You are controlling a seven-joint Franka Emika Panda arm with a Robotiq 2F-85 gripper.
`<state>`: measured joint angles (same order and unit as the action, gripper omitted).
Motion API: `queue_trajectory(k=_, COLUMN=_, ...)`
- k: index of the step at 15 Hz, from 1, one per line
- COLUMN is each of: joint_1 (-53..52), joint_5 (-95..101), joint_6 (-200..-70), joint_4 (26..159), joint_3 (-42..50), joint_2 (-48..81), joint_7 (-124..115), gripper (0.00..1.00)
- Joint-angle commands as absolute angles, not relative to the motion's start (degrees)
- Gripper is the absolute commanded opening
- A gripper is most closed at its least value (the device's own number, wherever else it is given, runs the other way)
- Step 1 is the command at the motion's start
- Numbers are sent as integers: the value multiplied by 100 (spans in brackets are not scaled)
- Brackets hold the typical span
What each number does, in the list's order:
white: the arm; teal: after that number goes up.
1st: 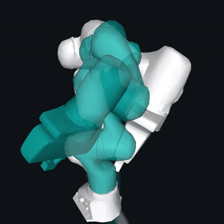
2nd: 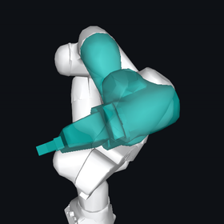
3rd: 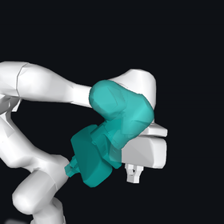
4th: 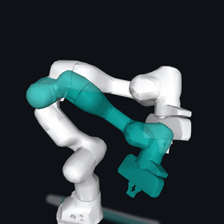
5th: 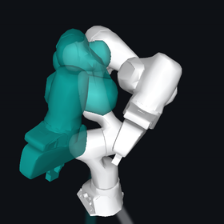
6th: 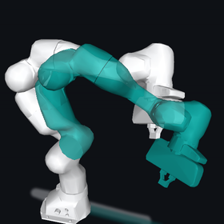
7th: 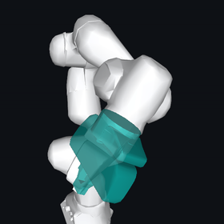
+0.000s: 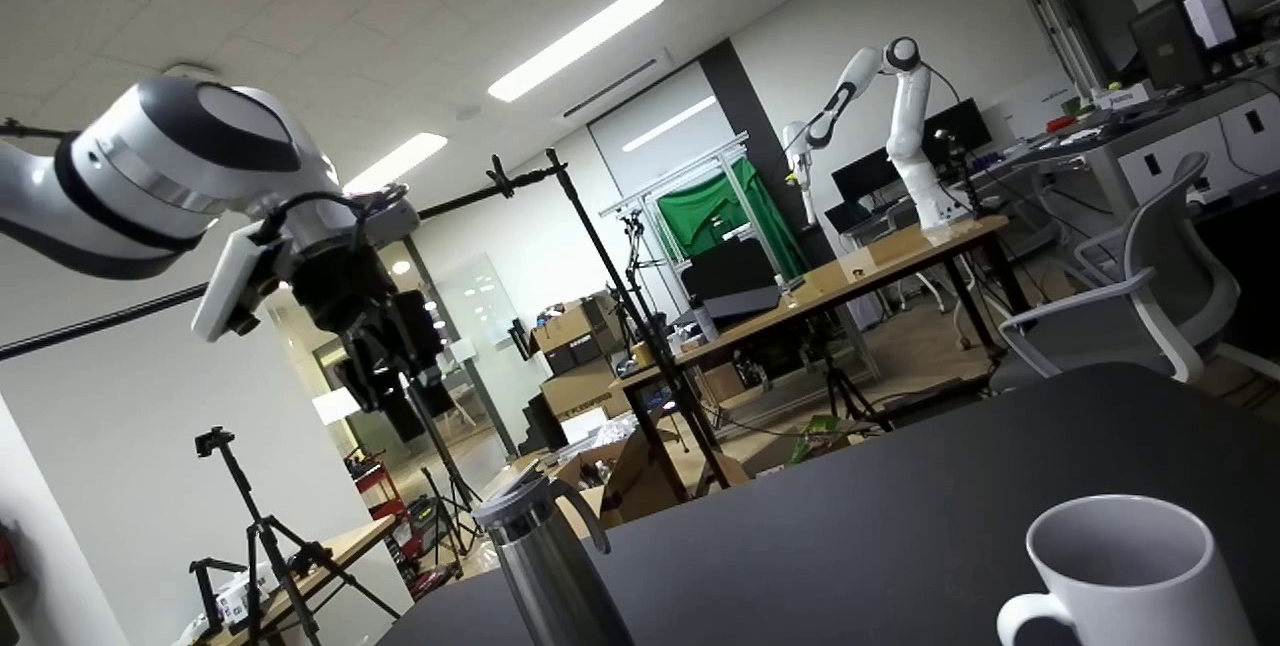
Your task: Press down on the lid of the flask
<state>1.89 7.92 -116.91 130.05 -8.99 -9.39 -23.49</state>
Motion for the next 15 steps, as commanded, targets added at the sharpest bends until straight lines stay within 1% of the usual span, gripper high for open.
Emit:
queue_trajectory(k=1, joint_1=94, joint_5=712, joint_6=-12266, joint_4=12466, joint_3=-703, joint_2=-361, joint_7=-2534, gripper=31)
queue_trajectory(k=5, joint_1=-7, joint_5=429, joint_6=-12929, joint_4=12150, joint_3=-617, joint_2=123, joint_7=-2451, gripper=3)
queue_trajectory(k=7, joint_1=-75, joint_5=281, joint_6=-13243, joint_4=12081, joint_3=-585, joint_2=314, joint_7=-2483, gripper=0)
queue_trajectory(k=11, joint_1=-213, joint_5=143, joint_6=-13481, joint_4=11896, joint_3=-518, joint_2=713, joint_7=-2494, gripper=0)
queue_trajectory(k=15, joint_1=-354, joint_5=470, joint_6=-13522, joint_4=11733, joint_3=-358, joint_2=995, joint_7=-2654, gripper=0)
